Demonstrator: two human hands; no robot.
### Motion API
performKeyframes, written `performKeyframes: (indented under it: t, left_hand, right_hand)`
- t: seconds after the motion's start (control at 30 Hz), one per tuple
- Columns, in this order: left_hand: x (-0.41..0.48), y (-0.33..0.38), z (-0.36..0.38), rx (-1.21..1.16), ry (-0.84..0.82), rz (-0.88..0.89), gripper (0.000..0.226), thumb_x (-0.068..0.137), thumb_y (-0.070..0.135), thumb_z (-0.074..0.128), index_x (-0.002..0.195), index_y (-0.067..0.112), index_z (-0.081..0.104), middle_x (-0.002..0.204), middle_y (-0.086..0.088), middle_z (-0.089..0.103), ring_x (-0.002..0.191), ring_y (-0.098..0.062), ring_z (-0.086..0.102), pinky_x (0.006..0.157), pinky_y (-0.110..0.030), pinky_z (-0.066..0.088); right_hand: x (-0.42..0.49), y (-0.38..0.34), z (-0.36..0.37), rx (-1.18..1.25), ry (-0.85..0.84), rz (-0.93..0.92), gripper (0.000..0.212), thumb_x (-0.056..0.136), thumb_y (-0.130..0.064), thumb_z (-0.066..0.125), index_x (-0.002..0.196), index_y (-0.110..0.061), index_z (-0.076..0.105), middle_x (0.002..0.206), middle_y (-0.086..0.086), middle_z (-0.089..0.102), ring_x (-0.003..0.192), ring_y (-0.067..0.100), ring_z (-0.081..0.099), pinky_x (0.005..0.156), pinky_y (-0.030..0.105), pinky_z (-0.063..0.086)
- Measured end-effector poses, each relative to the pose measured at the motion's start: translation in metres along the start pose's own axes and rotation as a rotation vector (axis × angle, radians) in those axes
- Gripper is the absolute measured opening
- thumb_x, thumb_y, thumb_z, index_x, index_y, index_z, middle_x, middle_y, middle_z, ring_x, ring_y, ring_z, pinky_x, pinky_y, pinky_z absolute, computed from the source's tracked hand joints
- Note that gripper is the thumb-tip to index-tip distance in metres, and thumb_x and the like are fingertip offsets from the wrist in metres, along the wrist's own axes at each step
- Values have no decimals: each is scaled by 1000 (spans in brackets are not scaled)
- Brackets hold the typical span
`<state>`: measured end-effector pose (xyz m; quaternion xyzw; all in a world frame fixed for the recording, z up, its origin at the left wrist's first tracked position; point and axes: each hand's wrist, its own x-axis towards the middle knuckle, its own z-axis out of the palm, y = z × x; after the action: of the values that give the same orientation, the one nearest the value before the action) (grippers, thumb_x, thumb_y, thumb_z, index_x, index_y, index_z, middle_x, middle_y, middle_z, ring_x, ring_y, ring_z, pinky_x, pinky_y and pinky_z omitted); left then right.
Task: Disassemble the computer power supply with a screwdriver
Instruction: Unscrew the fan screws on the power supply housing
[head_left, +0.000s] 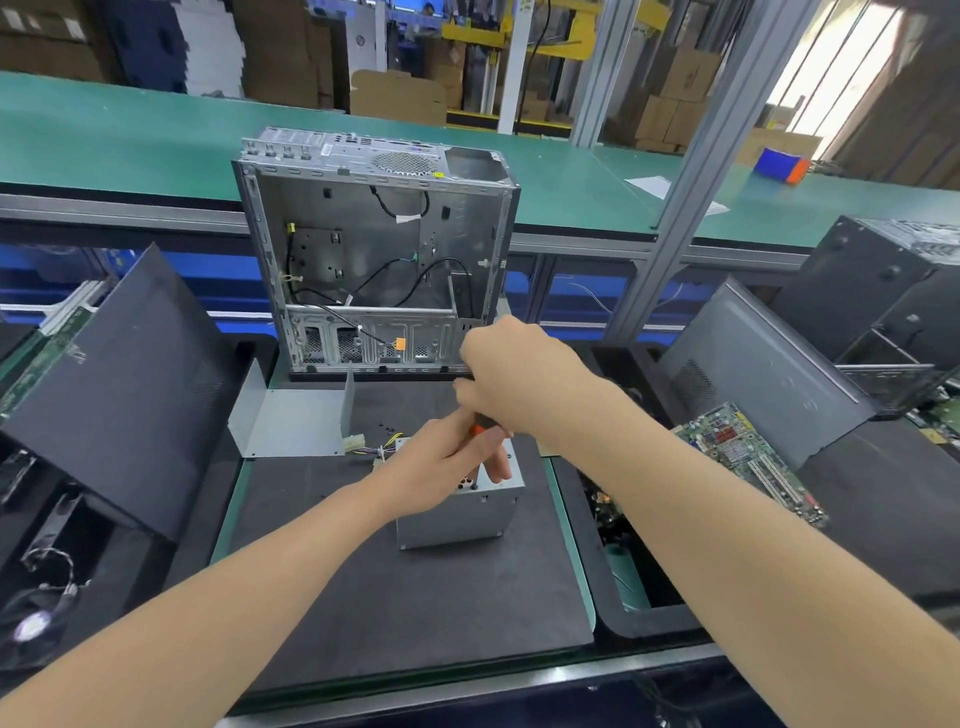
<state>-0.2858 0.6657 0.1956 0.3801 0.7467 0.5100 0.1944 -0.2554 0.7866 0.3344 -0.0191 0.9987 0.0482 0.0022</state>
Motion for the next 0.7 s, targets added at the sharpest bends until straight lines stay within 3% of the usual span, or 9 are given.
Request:
performKeyframes:
  t: [0.07,0.13,0.23,0.37,0.47,0.57,0.63,0.7]
  left_hand:
    - [-1,0,-1,-10,-7,27,25,111,45,40,113,25,56,97,8,78,82,-14,67,81,-35,55]
    - [-3,0,-3,-19,-9,60,21,111,41,40,117,27,55,97,7,78,83,-12,69,79,-30,55]
    - [-4,1,-4,-30,-7,57,21,113,36,42,120,23,57,96,6,78,79,-5,68,76,-18,53]
    - [-5,2,-3,-21,19,15,24,109,44,44,115,24,56,96,7,79,78,-17,69,80,-31,58]
    - [-4,2,-2,33,28,17,19,112,40,43,109,27,56,95,10,78,76,-17,68,78,-28,56]
    - [-4,3,0,34,33,-7,25,113,38,41,104,25,61,94,10,77,76,-17,66,79,-28,56]
    - [-3,5,1,43,24,8,19,113,37,42,104,30,58,93,12,77,75,-12,65,74,-20,52]
    - [-2,6,1,35,18,33,14,113,34,42,107,32,55,94,12,77,73,-9,64,71,-17,51]
  right_hand:
    - [-1,6,-6,23,-67,-140,18,98,-26,59,87,-12,58,81,5,57,74,26,58,52,31,41]
    - [-4,14,-14,51,-142,-297,12,97,-28,61,92,-17,60,85,0,65,85,21,61,65,37,52]
    - [-4,25,-22,67,-221,-455,4,94,-23,67,94,-23,63,91,-7,67,90,10,57,81,35,53]
    - [-4,31,-28,53,-235,-487,20,84,-12,72,87,-30,65,95,-9,62,93,10,53,83,36,52]
    - [-8,25,-22,94,-164,-398,14,87,-32,70,93,-23,63,86,-7,63,88,17,58,72,41,54]
    - [-10,8,-5,-31,70,-58,58,91,-72,52,75,-17,51,71,-1,49,62,24,52,49,30,34]
    - [-9,-2,2,-97,100,98,59,100,-65,44,71,-13,44,68,2,42,54,23,43,50,30,35]
    - [-4,-3,5,-86,66,100,37,105,-42,50,83,-13,47,74,4,45,56,23,43,52,30,37]
